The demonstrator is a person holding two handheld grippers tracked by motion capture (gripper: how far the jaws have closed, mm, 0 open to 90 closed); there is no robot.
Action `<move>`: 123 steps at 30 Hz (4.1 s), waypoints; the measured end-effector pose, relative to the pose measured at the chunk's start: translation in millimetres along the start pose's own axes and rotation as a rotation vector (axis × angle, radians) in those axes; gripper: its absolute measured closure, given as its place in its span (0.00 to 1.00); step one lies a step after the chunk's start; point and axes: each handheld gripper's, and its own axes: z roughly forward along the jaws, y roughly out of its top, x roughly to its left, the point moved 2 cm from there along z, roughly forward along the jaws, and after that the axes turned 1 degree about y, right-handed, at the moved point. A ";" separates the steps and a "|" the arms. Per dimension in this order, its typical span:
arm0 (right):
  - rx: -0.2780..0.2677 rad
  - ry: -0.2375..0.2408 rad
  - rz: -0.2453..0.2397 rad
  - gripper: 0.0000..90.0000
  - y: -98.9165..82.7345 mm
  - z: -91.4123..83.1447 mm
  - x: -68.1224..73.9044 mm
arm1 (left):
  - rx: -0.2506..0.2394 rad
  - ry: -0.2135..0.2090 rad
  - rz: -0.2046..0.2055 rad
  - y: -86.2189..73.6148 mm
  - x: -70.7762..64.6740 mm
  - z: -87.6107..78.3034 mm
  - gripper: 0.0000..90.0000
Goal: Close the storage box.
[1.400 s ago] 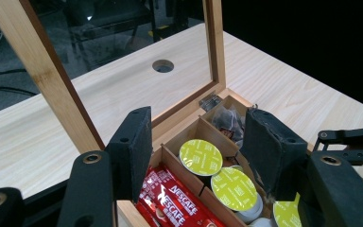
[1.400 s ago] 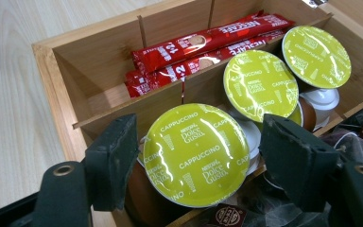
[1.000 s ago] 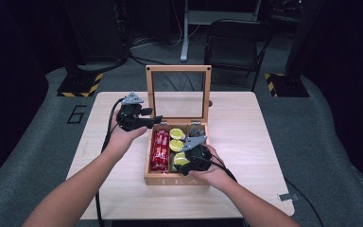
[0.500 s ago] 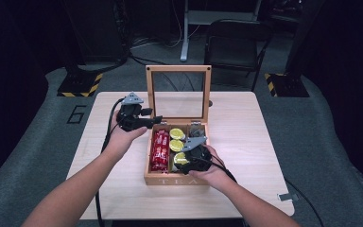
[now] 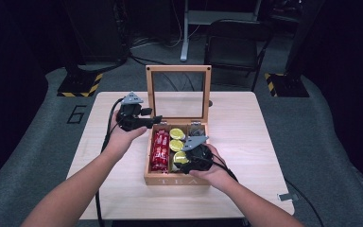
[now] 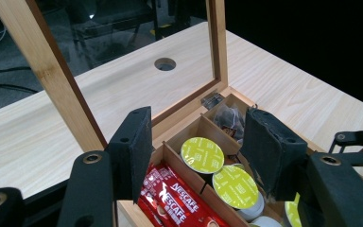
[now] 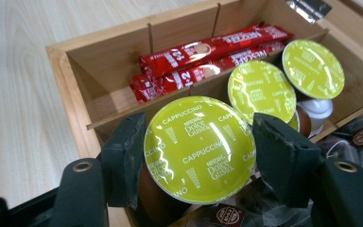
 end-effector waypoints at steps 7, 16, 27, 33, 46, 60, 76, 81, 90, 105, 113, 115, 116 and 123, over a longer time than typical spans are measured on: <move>-0.010 0.002 -0.024 0.41 6.9 -12.5 1.3 | -0.001 -0.003 0.003 0.0 -1.3 0.4 0.48; -0.026 -0.005 -0.019 0.41 6.0 -25.6 -6.0 | -0.002 -0.009 0.001 0.4 -2.4 2.0 0.48; -0.027 -0.044 0.026 0.41 -3.8 -39.7 -21.1 | -0.003 0.000 0.001 -1.4 -0.4 2.7 0.48; -0.027 -0.084 0.042 0.41 -9.0 -49.3 -32.9 | 0.000 0.000 -0.001 -3.2 -0.1 3.4 0.48; -0.026 -0.163 0.093 0.41 -23.6 -71.3 -63.9 | 0.008 -0.002 0.002 -5.0 -1.3 6.4 0.48; -0.011 -0.245 0.164 0.41 -43.8 -88.4 -89.9 | 0.010 0.001 -0.001 -5.2 -0.9 6.4 0.48; -0.001 -0.301 0.214 0.41 -60.4 -98.2 -107.3 | 0.018 0.006 -0.002 -8.7 0.2 7.1 0.48; -0.001 -0.320 0.244 0.41 -65.1 -97.6 -109.8 | 0.016 0.004 -0.004 -8.7 -0.1 7.2 0.48; 0.012 -0.338 0.248 0.41 -75.5 -96.9 -113.9 | 0.024 0.002 -0.004 -10.6 0.7 7.7 0.48; 0.014 -0.386 0.321 0.41 -98.4 -87.0 -118.5 | 0.020 0.001 -0.007 -12.3 0.6 8.8 0.48; 0.030 -0.410 0.352 0.41 -114.4 -86.2 -121.9 | 0.028 0.001 -0.012 -16.4 1.8 10.9 0.48; 0.038 -0.422 0.363 0.41 -119.1 -85.9 -122.7 | 0.032 0.000 -0.011 -16.9 2.0 11.1 0.48; 0.030 -0.436 0.369 0.41 -120.7 -84.9 -123.3 | 0.032 0.000 -0.011 -16.9 2.0 11.1 0.48; 0.054 -0.457 0.404 0.41 -135.5 -82.9 -126.1 | 0.032 0.003 -0.017 -18.9 3.5 10.9 0.48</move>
